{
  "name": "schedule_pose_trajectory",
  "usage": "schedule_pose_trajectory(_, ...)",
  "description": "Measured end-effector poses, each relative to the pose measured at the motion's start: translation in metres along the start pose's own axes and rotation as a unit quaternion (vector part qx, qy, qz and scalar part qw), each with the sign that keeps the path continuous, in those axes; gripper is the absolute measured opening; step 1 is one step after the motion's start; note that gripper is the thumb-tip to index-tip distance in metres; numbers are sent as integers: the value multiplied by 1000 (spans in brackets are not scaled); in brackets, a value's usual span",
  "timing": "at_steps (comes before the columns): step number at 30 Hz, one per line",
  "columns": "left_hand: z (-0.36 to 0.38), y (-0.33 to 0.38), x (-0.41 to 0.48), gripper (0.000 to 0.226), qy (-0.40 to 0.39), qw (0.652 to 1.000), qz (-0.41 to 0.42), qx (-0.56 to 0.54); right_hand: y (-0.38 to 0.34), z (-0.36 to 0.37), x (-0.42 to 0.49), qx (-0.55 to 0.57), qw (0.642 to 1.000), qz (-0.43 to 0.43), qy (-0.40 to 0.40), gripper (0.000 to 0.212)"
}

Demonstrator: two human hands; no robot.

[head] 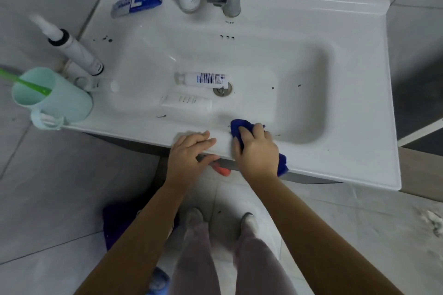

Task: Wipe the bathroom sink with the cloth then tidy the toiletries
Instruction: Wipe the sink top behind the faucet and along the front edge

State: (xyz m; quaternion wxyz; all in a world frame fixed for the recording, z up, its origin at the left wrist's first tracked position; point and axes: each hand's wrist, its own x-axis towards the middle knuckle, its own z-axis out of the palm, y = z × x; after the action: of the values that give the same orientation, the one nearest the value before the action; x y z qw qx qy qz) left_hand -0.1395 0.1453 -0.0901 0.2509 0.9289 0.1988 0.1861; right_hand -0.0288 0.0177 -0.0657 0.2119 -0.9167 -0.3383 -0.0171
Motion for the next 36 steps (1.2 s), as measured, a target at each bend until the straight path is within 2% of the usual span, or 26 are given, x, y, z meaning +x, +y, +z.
schedule_pose_trajectory(3, -6, -4, 1, 37, -26, 999, 34, -13, 28, -14, -8, -7, 1000, -28, -12, 36)
schedule_pose_trajectory(7, -9, -12, 2, 32, -47, 997, 56, -26, 98, -53, -30, -54, 994, 93, 31, 38)
schedule_pose_trajectory(10, -11, -17, 1, 35, -60, 996, 52, -33, 71, -39, -17, -47, 988, 144, 29, 27)
schedule_pose_trajectory(14, -25, -39, 2, 36, -28, 995, 80, 46, -24, 9, 12, -29, 999, 41, 8, 37)
schedule_pose_trajectory(16, -36, -58, 4, 40, -26, 994, 72, 73, -28, 10, 12, -10, 1000, -3, -23, 39)
schedule_pose_trajectory(18, -44, -74, 5, 41, -30, 995, 60, 68, -3, -2, 4, -11, 1000, 0, -23, 41)
schedule_pose_trajectory(20, -47, -81, 5, 40, -32, 995, 69, 65, 23, -18, -4, -30, 997, 67, 6, 42)
schedule_pose_trajectory(23, -47, -81, 4, 38, -26, 995, 76, 59, 12, -12, -4, -42, 993, 104, 28, 40)
schedule_pose_trajectory(28, -60, -110, -7, 29, 26, 996, 47, 74, -97, 44, 23, -13, 1000, -22, -15, 37)
schedule_pose_trajectory(31, -74, -124, -12, 25, 51, 995, 34, 79, -113, 52, 27, -5, 998, -53, -44, 40)
schedule_pose_trajectory(33, -79, -126, -11, 23, 51, 995, 38, 73, -89, 42, 15, -9, 999, -27, -23, 40)
schedule_pose_trajectory(36, -84, -127, -12, 20, 42, 996, 42, 66, -50, 20, -3, -36, 994, 96, 29, 42)
